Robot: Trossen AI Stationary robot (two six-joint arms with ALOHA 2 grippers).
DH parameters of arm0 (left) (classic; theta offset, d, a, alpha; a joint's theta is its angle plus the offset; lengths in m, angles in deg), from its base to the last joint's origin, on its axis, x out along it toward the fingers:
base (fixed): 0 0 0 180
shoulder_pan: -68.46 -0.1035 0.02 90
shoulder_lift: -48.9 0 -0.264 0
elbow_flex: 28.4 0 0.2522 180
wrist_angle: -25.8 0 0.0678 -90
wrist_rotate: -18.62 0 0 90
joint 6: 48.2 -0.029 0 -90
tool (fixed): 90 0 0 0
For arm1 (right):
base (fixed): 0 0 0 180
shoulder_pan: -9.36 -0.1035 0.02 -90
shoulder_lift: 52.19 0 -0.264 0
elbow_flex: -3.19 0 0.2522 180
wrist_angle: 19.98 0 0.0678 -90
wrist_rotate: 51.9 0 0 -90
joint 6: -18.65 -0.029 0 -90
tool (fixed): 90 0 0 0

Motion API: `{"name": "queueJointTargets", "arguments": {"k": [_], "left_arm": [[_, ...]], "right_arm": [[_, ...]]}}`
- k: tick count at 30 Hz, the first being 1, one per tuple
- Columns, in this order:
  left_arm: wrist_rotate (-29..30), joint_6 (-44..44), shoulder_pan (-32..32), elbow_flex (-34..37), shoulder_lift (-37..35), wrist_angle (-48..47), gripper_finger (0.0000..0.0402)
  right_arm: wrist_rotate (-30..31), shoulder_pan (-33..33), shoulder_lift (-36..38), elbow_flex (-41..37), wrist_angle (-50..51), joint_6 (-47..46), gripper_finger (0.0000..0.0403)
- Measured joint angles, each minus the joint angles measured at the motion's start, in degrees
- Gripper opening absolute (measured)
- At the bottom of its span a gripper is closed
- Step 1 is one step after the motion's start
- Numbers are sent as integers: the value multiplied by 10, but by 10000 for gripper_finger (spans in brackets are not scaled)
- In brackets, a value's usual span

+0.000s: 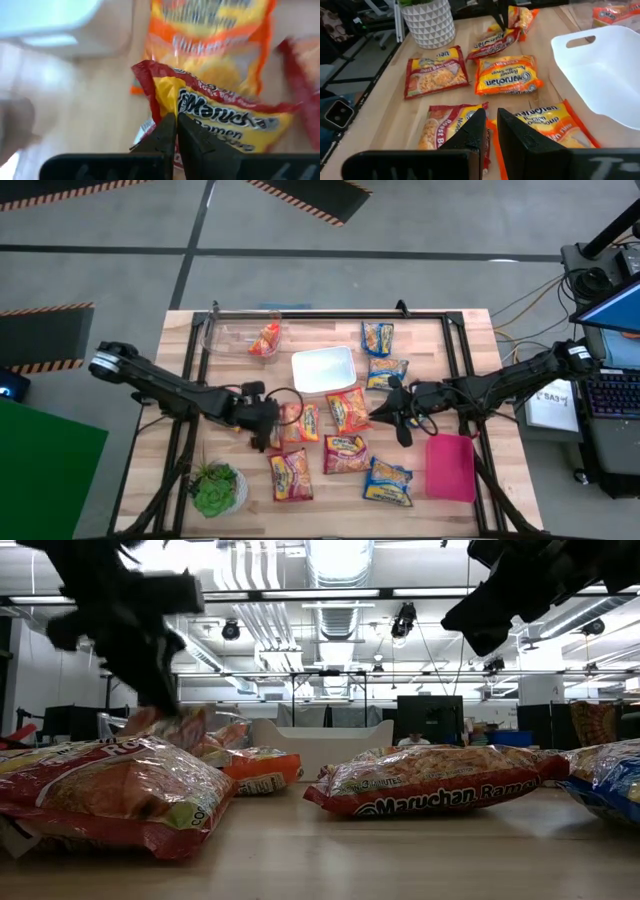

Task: Sort Maruchan noodles
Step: Put the red noodle pack into the pink bin

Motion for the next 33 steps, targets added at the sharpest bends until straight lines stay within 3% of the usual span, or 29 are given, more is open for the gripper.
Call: {"name": "queueJointTargets", "arguments": {"k": [5,14,17,19,27,33], "left_arm": [[55,-1,20,-7,-50,18,0],[138,-91,25,-8,-82,162,0],[136,-108,24,-8,-82,169,0],[102,-111,24,-8,-82,163,0],[82,24,20,-4,-54,156,11],[81,78,20,-4,-10,152,73]], "right_arm": [[0,0,0,0,-1,-3,36],[1,0,0,0,-3,-9,36],[1,0,0,0,-3,-13,36],[1,0,0,0,-3,-16,36],[1,0,0,0,-3,-19,36],[1,0,0,0,-3,-18,36]]}}
